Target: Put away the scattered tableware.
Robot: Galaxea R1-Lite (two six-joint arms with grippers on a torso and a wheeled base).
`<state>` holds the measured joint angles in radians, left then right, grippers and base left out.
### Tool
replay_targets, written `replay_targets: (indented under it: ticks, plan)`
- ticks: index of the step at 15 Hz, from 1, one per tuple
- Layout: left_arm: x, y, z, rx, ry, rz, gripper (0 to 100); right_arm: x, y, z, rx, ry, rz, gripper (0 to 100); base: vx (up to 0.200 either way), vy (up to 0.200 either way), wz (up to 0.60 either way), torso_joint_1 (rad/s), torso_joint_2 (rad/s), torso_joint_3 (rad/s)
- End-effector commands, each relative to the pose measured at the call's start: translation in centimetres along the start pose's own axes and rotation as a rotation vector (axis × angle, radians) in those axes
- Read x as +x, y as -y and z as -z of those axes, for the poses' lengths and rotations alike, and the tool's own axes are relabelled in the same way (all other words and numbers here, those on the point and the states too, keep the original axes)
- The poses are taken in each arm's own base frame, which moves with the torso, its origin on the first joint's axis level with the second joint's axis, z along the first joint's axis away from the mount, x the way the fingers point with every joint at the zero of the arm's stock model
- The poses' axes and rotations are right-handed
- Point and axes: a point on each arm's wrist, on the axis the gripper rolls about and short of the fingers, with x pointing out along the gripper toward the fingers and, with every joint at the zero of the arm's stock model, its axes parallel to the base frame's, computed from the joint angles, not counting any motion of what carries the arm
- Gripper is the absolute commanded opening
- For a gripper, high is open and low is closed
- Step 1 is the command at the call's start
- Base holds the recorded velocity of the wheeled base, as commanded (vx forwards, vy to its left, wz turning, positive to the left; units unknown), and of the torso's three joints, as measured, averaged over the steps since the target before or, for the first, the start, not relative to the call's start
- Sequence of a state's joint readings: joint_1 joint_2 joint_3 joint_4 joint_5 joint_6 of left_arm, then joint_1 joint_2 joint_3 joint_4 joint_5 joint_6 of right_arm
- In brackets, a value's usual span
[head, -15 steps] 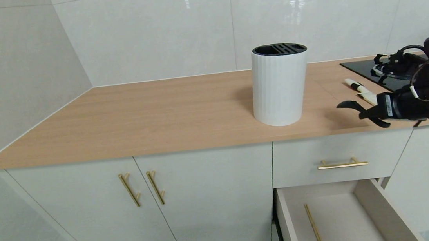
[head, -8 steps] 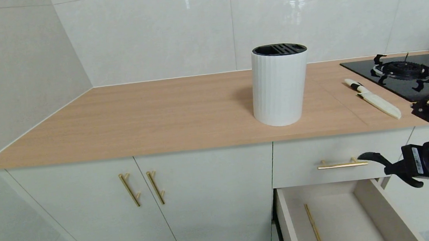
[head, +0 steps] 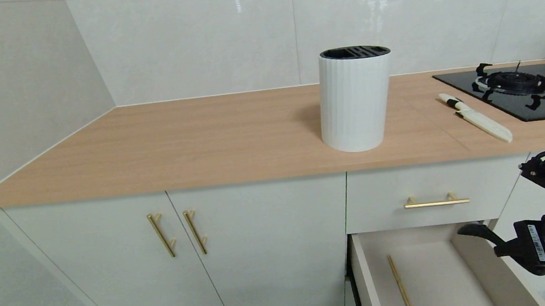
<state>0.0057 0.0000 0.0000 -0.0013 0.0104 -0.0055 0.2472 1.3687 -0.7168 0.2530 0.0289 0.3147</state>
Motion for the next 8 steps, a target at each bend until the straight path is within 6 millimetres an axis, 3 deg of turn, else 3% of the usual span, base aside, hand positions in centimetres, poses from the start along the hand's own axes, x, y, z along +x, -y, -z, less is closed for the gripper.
replay_targets:
  ticks: [1,8]
  plan:
    - [0.0,0.0,0.0,-0.001,0.000,-0.001,100,0.4,0.0,0.0,-0.001,-0.017,0.004,0,0.000,0.000,0.00,-0.134,0.44,0.290]
    - [0.0,0.0,0.0,-0.001,0.000,-0.001,100,1.6,0.0,0.1,0.002,-0.065,0.019,0,0.000,0.000,0.00,-0.117,0.46,0.332]
